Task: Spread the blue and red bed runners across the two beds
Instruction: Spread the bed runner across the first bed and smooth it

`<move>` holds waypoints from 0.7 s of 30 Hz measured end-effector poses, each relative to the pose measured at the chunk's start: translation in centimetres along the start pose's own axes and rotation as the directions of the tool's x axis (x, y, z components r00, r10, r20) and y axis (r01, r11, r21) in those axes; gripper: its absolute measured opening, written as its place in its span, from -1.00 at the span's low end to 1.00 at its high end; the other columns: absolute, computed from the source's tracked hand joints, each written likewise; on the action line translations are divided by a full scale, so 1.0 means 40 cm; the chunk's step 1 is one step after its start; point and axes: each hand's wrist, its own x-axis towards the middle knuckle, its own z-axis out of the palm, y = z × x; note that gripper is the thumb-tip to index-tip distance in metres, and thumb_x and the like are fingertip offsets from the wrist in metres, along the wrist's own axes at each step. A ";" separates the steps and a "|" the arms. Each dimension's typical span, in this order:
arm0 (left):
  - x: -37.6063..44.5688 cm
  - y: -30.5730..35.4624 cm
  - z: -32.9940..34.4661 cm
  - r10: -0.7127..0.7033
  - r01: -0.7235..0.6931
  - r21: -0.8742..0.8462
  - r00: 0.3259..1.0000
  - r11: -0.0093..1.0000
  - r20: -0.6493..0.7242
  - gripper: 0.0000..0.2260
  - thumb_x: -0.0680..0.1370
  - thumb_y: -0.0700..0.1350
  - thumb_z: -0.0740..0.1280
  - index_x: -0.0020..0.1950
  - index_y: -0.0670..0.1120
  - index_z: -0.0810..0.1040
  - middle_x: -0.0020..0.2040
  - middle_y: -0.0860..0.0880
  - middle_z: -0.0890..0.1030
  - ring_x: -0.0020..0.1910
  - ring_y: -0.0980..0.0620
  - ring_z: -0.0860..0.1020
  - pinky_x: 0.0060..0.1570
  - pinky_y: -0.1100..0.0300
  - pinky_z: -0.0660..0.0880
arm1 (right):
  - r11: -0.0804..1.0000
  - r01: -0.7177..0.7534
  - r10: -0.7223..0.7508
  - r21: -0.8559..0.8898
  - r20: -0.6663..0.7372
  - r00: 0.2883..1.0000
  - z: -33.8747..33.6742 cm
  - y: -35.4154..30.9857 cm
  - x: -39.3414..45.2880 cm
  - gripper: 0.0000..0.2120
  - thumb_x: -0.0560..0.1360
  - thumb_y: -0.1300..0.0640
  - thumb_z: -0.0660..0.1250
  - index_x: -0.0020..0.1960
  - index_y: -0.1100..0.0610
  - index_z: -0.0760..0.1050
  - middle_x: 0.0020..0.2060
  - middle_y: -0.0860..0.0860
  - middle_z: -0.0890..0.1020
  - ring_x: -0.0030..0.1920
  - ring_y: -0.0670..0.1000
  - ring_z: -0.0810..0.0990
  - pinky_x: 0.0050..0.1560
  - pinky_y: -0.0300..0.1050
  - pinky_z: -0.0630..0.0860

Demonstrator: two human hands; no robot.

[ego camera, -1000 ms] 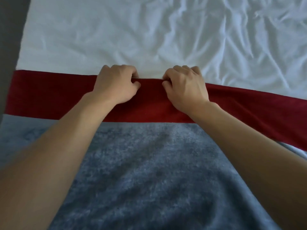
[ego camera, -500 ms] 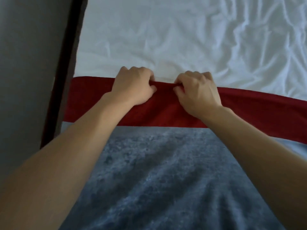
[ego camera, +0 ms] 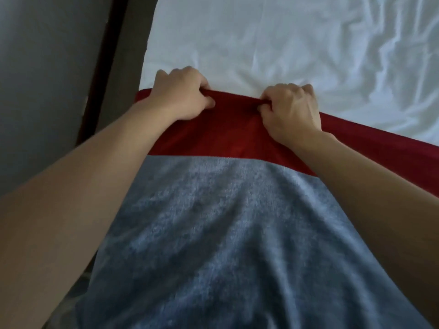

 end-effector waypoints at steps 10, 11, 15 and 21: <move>-0.274 -0.001 0.094 0.109 -0.118 -0.021 0.964 0.993 -0.243 -0.39 0.47 -0.05 0.45 0.48 -0.08 0.33 0.45 -0.12 0.34 0.43 -0.15 0.30 0.35 -0.09 0.26 | 0.987 0.151 -0.141 0.049 -0.163 0.977 -0.017 -0.121 -0.186 -0.55 0.43 0.12 0.30 0.31 0.13 0.50 0.20 0.07 0.54 0.21 0.13 0.50 0.35 0.06 0.31; -0.311 -0.006 0.114 0.106 -0.114 -0.024 0.969 0.993 -0.225 -0.42 0.49 -0.06 0.42 0.47 -0.09 0.35 0.46 -0.12 0.34 0.44 -0.15 0.30 0.34 -0.08 0.28 | 0.982 0.178 -0.166 0.062 -0.162 0.973 -0.010 -0.145 -0.219 -0.57 0.43 0.13 0.31 0.29 0.13 0.52 0.19 0.07 0.55 0.19 0.12 0.51 0.33 0.06 0.33; -0.425 -0.020 0.182 0.095 -0.111 -0.053 0.964 0.992 -0.247 -0.52 0.55 -0.07 0.35 0.45 -0.14 0.38 0.49 -0.17 0.32 0.49 -0.15 0.28 0.44 -0.09 0.26 | 0.965 0.221 -0.207 0.139 -0.107 0.973 0.042 -0.223 -0.366 -0.68 0.50 0.16 0.30 0.23 0.19 0.56 0.20 0.12 0.58 0.19 0.14 0.54 0.30 0.06 0.39; -0.627 -0.093 0.294 0.053 -0.043 0.054 0.976 0.998 -0.209 -0.43 0.64 0.12 0.09 0.61 -0.03 0.10 0.62 -0.17 0.02 0.60 -0.12 -0.05 0.56 -0.09 -0.08 | 0.970 0.189 -0.209 0.152 0.122 0.970 0.123 -0.299 -0.613 -0.44 0.63 -0.03 0.09 0.56 0.17 0.20 0.58 0.13 0.16 0.60 0.12 0.02 0.58 0.19 -0.03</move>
